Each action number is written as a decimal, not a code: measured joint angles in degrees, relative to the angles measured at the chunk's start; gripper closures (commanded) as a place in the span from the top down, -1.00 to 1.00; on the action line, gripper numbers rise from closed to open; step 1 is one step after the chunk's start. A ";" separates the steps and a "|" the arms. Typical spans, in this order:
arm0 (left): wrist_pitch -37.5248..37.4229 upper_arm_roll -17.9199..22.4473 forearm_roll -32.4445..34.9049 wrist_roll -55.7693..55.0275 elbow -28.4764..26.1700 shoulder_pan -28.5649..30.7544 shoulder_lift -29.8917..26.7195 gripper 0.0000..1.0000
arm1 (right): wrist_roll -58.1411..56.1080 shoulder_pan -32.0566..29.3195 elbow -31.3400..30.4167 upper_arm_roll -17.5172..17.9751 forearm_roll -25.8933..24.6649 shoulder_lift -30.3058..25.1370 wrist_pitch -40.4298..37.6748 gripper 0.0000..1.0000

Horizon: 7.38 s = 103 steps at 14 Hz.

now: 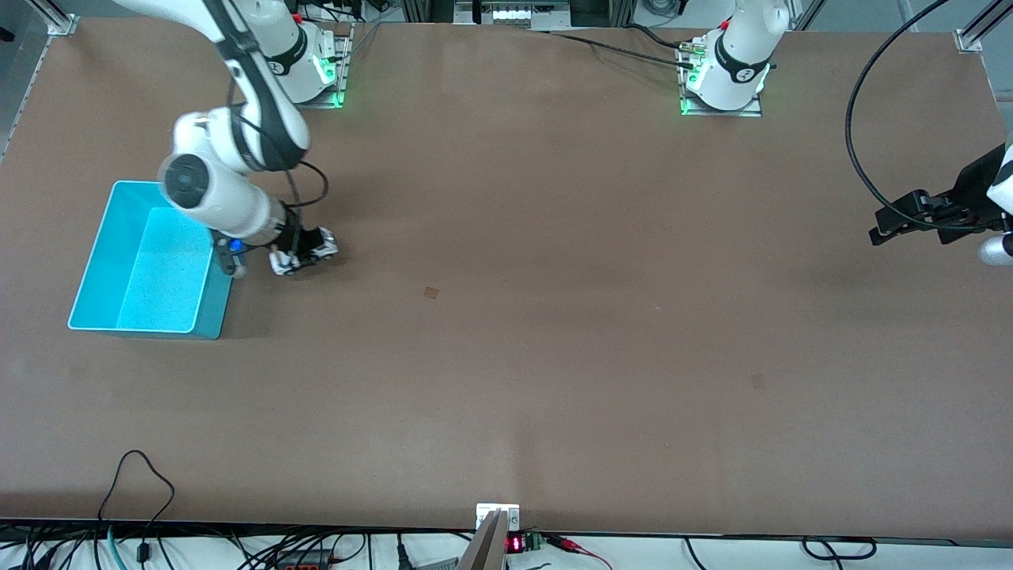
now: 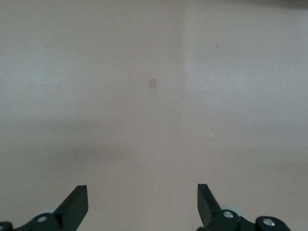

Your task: Wind and store white jeep toy

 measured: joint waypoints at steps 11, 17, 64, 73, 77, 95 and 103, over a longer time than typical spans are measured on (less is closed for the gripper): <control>-0.81 0.03 0.00 0.00 -0.07 0.02 0.03 1.00 | -55.23 -19.41 -0.10 -0.14 -10.74 -9.81 -6.78 -0.72; -0.88 0.04 0.00 0.00 -0.10 0.02 0.04 1.00 | -70.23 -24.39 -0.75 -0.14 -10.88 -7.87 -7.05 -0.72; -0.92 -0.06 0.00 0.02 -0.16 0.03 0.04 1.00 | -74.17 -29.41 -1.06 0.29 -12.99 4.38 5.52 1.00; -0.92 -0.07 0.00 0.02 -0.16 0.03 0.04 1.00 | -74.17 -25.00 14.24 0.99 -12.99 -1.90 -19.06 1.00; -0.92 -0.07 0.00 0.02 -0.16 0.03 0.04 1.00 | -74.17 -20.96 24.09 1.19 -12.95 -3.74 -30.74 1.00; -0.92 -0.50 0.00 0.03 -0.16 -0.12 0.04 1.00 | -74.00 -10.18 40.84 -5.56 -6.04 -1.96 -45.18 1.00; -0.92 -0.51 0.00 0.03 -0.16 -0.13 0.04 1.00 | -74.00 -9.07 40.94 -6.11 -6.06 -1.73 -45.23 1.00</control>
